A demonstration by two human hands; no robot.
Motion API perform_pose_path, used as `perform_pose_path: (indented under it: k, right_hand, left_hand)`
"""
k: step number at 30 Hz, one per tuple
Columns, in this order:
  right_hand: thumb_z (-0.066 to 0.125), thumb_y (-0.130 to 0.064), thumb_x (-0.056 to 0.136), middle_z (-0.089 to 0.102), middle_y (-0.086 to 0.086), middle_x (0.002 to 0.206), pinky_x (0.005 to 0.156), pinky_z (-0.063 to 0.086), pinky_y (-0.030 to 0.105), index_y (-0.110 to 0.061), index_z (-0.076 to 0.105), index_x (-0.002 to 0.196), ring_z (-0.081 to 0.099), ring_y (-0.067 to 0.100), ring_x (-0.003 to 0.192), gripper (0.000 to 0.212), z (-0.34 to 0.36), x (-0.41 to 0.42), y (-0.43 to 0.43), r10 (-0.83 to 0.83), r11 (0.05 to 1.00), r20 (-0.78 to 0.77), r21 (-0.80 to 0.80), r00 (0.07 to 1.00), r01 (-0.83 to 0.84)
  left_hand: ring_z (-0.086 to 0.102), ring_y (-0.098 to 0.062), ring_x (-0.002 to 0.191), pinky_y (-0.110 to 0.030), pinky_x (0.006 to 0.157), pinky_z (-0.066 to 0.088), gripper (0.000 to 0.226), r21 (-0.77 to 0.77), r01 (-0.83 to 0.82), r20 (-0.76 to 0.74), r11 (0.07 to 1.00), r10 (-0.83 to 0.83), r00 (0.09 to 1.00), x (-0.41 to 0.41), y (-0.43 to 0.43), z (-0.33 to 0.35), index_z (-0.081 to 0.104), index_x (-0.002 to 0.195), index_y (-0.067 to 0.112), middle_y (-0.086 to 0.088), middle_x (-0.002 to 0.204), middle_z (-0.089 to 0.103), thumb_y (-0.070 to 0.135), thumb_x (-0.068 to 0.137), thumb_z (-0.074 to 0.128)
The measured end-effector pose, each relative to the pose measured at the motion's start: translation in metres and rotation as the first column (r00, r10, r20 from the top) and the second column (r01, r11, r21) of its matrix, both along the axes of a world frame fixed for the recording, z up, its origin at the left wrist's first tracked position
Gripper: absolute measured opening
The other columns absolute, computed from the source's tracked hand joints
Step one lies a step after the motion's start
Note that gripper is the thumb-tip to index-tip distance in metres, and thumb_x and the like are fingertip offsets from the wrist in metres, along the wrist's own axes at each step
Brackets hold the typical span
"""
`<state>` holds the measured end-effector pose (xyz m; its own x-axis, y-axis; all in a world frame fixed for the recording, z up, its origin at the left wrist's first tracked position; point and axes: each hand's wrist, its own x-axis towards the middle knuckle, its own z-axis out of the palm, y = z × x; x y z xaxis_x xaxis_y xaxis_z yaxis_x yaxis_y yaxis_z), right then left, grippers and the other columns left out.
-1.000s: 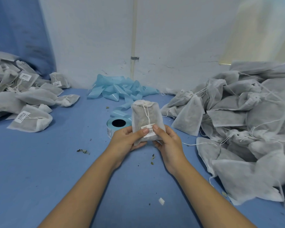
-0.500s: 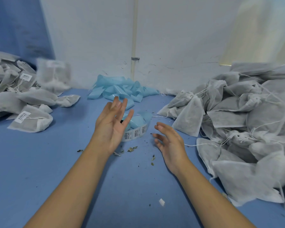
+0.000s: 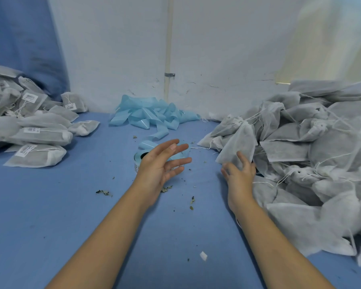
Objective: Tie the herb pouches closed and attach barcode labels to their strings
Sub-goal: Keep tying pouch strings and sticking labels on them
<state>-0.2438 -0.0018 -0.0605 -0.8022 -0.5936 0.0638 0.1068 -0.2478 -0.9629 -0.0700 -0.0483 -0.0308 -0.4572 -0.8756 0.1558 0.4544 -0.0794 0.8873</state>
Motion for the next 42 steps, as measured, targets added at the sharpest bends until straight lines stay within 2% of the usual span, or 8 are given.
perform_pose_path:
  k: [7,12,23,27,30,35,39,42]
  right_hand:
    - [0.050,0.006,0.090,0.034,0.014,0.146,0.087,0.049,0.028,-0.002,0.044,0.136,0.056,0.013,0.085,0.047,0.001,-0.014,-0.001,0.082,0.996,0.139,0.005,0.987,-0.084]
    - [0.046,0.007,0.092,0.059,0.004,0.087,0.088,0.048,0.024,0.001,0.054,0.127,0.055,0.008,0.073,0.037,-0.002,-0.010,-0.001,0.086,0.995,0.089,0.042,0.992,-0.090]
    - [0.051,0.002,0.089,0.074,0.007,0.077,0.061,0.055,0.019,0.001,0.066,0.075,0.066,0.014,0.059,0.021,0.007,0.014,0.008,0.408,0.907,0.242,-0.221,0.880,-0.359]
    - [0.049,0.000,0.086,0.071,0.003,0.074,0.058,0.050,0.019,-0.011,0.073,0.064,0.061,0.012,0.061,0.035,0.004,0.021,0.010,0.455,0.889,0.078,-0.088,0.887,-0.449]
    - [0.049,0.007,0.083,0.065,-0.009,0.091,0.061,0.044,0.012,-0.023,0.072,0.084,0.058,0.003,0.073,0.037,0.000,0.024,0.009,0.268,0.963,-0.229,0.045,0.936,-0.264]
    - [0.067,0.003,0.081,0.038,-0.013,0.127,0.092,0.029,0.003,-0.035,0.063,0.111,0.039,0.006,0.113,0.049,-0.008,0.025,0.008,0.171,0.985,-0.735,0.154,0.656,-0.084]
    - [0.063,-0.003,0.084,0.062,-0.007,0.116,0.089,0.038,0.014,-0.024,0.069,0.106,0.052,0.013,0.110,0.031,-0.010,0.027,0.008,0.183,0.983,-0.763,0.159,0.620,-0.094]
    - [0.065,-0.021,0.089,0.067,-0.006,0.089,0.068,0.041,0.010,-0.024,0.066,0.087,0.059,0.010,0.086,0.004,-0.005,0.034,0.010,0.105,0.992,-0.548,0.113,0.830,-0.051]
  left_hand:
    - [0.072,-0.016,0.081,-0.020,0.063,0.054,0.018,0.001,0.017,0.086,1.000,-0.017,0.996,-0.003,0.000,-0.008,0.064,0.109,0.016,0.001,0.100,0.074,0.020,0.095,0.054]
    - [0.071,-0.014,0.073,-0.018,0.058,0.052,0.016,0.021,0.000,0.134,1.000,-0.003,0.991,-0.003,0.000,-0.010,0.067,0.103,0.017,0.001,0.096,0.075,0.017,0.095,0.053]
    - [0.072,-0.024,0.075,-0.026,0.060,0.057,0.024,0.134,0.025,0.273,0.991,-0.061,0.960,-0.012,0.004,-0.022,0.057,0.113,0.011,-0.007,0.112,0.064,0.028,0.096,0.053]
    - [0.071,-0.021,0.070,-0.023,0.054,0.054,0.028,0.117,0.026,0.264,0.993,-0.057,0.963,-0.008,0.003,-0.022,0.058,0.110,0.007,-0.009,0.090,0.072,0.030,0.095,0.055]
    - [0.067,-0.015,0.059,-0.020,0.052,0.052,0.022,0.114,0.015,0.252,0.993,-0.044,0.967,-0.006,0.004,-0.024,0.062,0.104,0.003,-0.007,0.075,0.071,0.022,0.093,0.059]
    - [0.064,-0.015,0.056,-0.020,0.053,0.052,0.026,0.095,-0.010,0.238,0.995,-0.013,0.971,-0.007,0.005,-0.025,0.066,0.099,0.006,-0.005,0.073,0.070,0.029,0.088,0.063]
    - [0.063,-0.021,0.058,-0.024,0.050,0.049,0.056,0.136,0.003,0.153,0.991,-0.024,0.988,-0.007,0.007,-0.022,0.067,0.103,0.011,-0.006,0.092,0.073,0.059,0.090,0.041]
    - [0.070,-0.024,0.072,-0.026,0.055,0.052,0.040,0.095,-0.042,0.169,0.995,0.025,0.985,-0.008,0.009,-0.023,0.067,0.110,0.016,0.003,0.110,0.070,0.044,0.097,0.042]
